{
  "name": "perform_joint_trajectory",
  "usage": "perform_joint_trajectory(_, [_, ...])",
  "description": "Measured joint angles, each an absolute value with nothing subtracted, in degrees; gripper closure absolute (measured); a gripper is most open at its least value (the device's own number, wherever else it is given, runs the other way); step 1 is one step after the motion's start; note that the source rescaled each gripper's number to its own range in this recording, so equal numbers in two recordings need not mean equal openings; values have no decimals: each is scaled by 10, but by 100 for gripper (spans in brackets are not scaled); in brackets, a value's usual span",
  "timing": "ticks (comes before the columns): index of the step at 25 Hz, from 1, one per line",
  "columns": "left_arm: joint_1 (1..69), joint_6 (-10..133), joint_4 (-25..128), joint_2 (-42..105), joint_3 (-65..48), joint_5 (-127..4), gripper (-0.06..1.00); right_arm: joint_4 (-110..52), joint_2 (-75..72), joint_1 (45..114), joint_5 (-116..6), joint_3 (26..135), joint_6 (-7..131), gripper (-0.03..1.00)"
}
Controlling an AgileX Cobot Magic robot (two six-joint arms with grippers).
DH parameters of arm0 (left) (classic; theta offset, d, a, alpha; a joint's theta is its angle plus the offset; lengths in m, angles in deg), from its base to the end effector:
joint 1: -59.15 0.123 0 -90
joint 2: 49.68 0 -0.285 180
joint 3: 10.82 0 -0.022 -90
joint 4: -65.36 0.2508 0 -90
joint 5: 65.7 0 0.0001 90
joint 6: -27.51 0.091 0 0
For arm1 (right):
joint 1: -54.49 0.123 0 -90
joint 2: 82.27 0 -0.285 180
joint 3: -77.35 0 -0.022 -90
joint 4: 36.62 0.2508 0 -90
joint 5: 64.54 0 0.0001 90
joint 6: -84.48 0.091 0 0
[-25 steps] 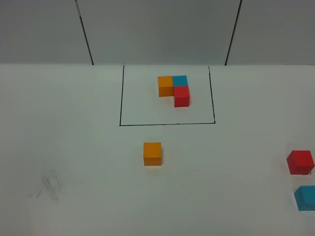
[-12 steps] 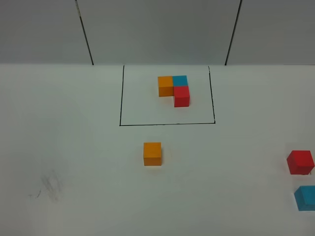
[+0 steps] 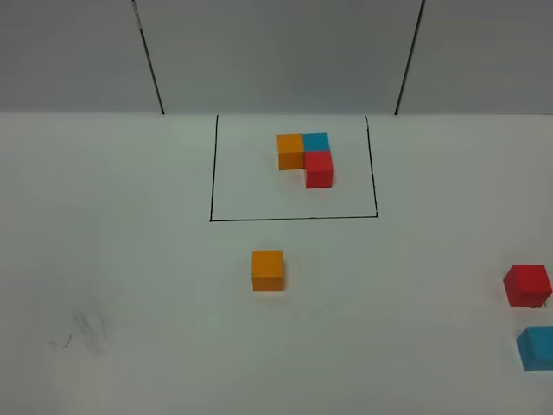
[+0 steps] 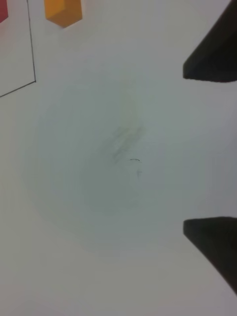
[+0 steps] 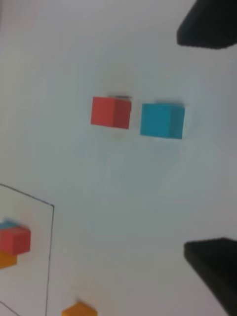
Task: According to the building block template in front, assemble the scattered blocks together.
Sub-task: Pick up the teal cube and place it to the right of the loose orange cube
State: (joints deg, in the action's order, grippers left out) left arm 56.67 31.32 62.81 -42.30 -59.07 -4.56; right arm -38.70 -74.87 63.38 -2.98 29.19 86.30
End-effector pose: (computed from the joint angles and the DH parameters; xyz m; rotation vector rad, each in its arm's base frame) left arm -0.0070 -0.0032 0.2783 0.1143 2.0342 -0.0386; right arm -0.0068 -0.0040 0.2782 -0.1238 2.0406 0.0734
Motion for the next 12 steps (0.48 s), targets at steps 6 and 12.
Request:
perform_joint_trajectory(6, [567, 313, 628, -423, -591, -46, 61, -431, -663, 634, -29, 292, 923, -2])
perform_joint_trajectory(12, [567, 313, 628, -423, -591, -46, 61, -437, -513, 634, -56, 302, 926, -2])
